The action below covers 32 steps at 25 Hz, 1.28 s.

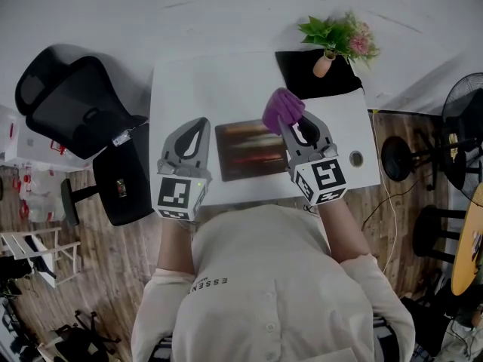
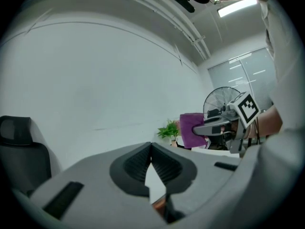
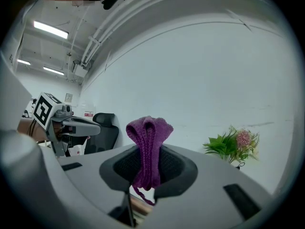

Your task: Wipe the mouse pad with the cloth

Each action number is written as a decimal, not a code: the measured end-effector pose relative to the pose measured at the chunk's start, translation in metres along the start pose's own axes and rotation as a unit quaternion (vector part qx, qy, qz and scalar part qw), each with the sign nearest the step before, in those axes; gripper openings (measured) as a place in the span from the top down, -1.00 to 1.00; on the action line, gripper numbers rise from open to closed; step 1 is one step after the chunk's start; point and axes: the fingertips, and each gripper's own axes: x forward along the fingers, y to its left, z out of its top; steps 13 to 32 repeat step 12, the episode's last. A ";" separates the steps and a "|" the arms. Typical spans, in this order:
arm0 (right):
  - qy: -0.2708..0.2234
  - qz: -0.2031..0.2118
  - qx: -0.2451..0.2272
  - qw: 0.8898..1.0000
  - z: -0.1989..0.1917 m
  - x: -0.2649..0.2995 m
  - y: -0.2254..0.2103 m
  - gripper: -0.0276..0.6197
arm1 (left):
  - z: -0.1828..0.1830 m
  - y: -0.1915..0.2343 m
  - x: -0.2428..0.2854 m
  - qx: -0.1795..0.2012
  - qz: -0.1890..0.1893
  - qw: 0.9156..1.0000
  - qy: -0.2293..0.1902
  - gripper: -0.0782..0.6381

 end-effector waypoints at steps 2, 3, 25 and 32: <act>0.000 0.001 0.001 1.000 -0.001 0.000 0.001 0.64 | -0.001 -0.001 0.000 0.000 0.000 1.000 0.002 0.78; 0.000 0.002 0.002 1.000 -0.002 0.000 0.001 0.64 | -0.001 -0.002 0.001 0.000 0.000 1.000 0.003 0.78; -0.002 -0.006 0.016 1.000 -0.004 -0.002 -0.004 0.64 | -0.002 -0.004 0.002 -0.004 0.003 1.000 0.006 0.78; -0.002 -0.006 0.016 1.000 -0.004 -0.002 -0.004 0.64 | -0.002 -0.004 0.002 -0.004 0.003 1.000 0.006 0.78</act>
